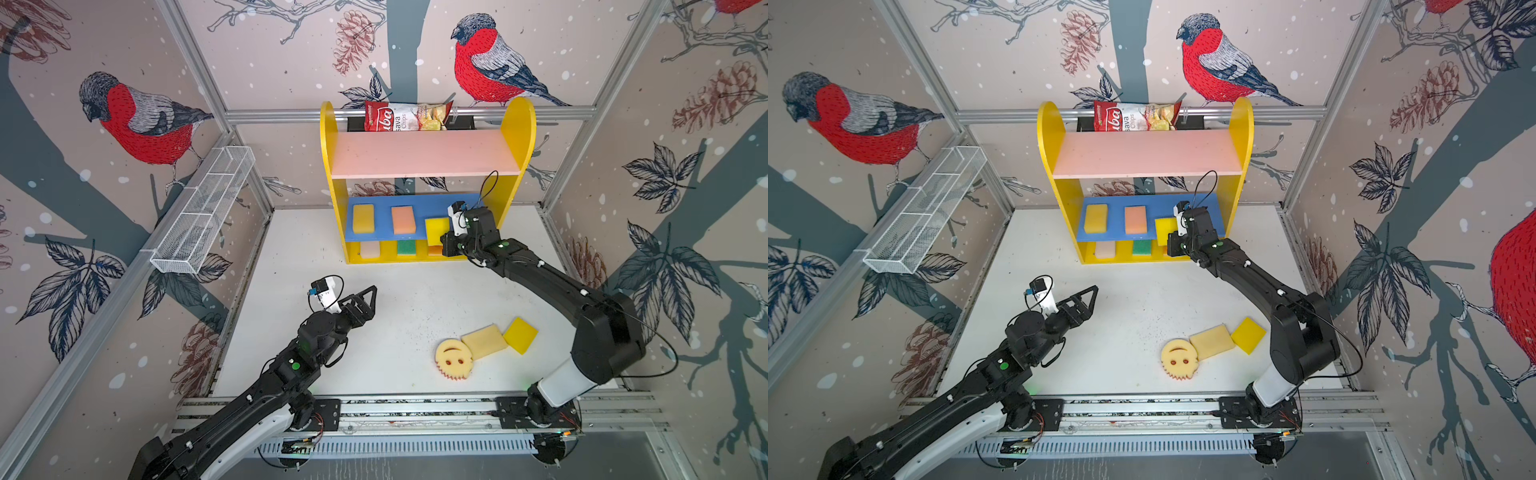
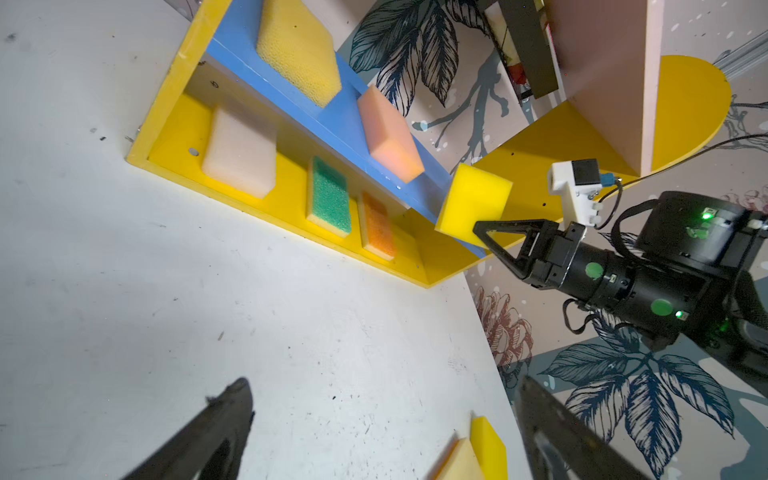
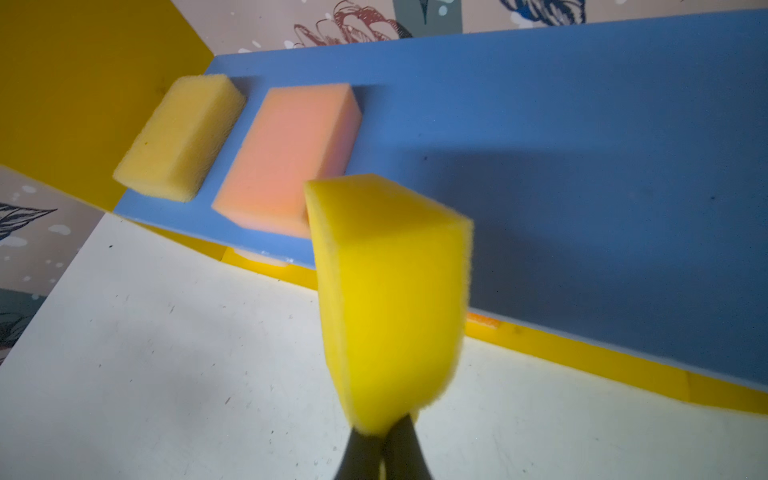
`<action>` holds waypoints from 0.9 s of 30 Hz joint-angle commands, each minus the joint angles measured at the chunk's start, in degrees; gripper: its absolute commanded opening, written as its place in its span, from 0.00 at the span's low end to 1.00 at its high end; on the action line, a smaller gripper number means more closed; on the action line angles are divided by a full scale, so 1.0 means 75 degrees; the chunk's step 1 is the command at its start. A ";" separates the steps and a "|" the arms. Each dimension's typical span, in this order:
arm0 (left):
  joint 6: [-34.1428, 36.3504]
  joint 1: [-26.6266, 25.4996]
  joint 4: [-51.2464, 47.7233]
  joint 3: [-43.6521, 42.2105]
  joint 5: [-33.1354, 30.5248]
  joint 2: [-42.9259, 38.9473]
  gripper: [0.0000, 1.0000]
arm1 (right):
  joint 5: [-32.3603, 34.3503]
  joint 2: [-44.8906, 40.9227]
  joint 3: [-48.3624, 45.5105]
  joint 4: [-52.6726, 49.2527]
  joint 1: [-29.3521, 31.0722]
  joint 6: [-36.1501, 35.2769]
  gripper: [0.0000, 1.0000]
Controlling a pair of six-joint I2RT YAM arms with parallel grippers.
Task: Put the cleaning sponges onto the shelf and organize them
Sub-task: 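Lower the yellow sponge onto the blue shelf beside the pink-orange sponge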
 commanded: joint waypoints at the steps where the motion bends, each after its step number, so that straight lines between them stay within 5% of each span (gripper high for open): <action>1: 0.0366 0.0340 -0.0027 0.0194 0.0442 0.0176 0.97 | 0.0507 0.0267 0.0452 -0.0328 -0.0071 -0.0336 0.00; 12: 0.0538 0.1044 0.0109 0.0811 0.1590 0.1234 0.97 | 0.0374 0.1373 0.1672 -0.0651 -0.0421 -0.0538 0.00; 27: 0.0387 0.1250 0.0178 0.0752 0.1635 0.1206 0.97 | -0.0628 0.2213 0.2159 -0.1187 -0.0630 -0.0528 0.05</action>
